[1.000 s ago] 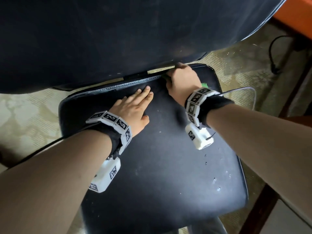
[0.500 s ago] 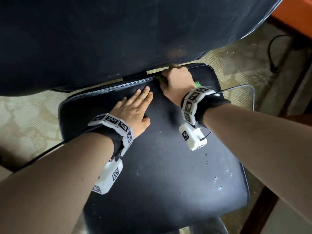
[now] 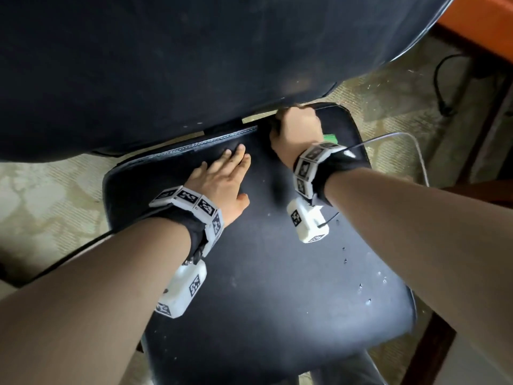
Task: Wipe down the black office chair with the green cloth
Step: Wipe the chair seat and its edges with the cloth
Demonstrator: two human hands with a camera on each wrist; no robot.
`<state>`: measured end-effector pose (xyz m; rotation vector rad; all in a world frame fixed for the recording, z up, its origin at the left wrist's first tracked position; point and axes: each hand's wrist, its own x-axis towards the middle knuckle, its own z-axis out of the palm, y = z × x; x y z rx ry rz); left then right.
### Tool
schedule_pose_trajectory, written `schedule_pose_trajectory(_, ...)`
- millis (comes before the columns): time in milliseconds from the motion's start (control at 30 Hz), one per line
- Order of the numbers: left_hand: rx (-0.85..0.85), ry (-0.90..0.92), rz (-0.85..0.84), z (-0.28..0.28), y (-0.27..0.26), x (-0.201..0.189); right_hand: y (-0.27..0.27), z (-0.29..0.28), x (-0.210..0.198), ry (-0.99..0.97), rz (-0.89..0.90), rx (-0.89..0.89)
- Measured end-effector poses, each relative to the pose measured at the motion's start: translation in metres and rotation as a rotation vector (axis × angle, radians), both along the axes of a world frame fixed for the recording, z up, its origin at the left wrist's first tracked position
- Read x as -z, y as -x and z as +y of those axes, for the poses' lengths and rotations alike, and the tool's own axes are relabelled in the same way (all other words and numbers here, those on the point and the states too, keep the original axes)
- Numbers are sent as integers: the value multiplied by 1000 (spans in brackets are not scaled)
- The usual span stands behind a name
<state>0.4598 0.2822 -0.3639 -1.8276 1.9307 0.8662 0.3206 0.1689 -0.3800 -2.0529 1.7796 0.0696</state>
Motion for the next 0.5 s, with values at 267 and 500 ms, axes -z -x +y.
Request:
schedule_pose_trajectory(267, -2, -34, -20, -2, -1, -4, 33, -23, -1, 22, 47, -95)
schedule_pose_trajectory(500, -3, -44, -30, 0, 1, -2, 73, -39, -7, 64, 56, 130)
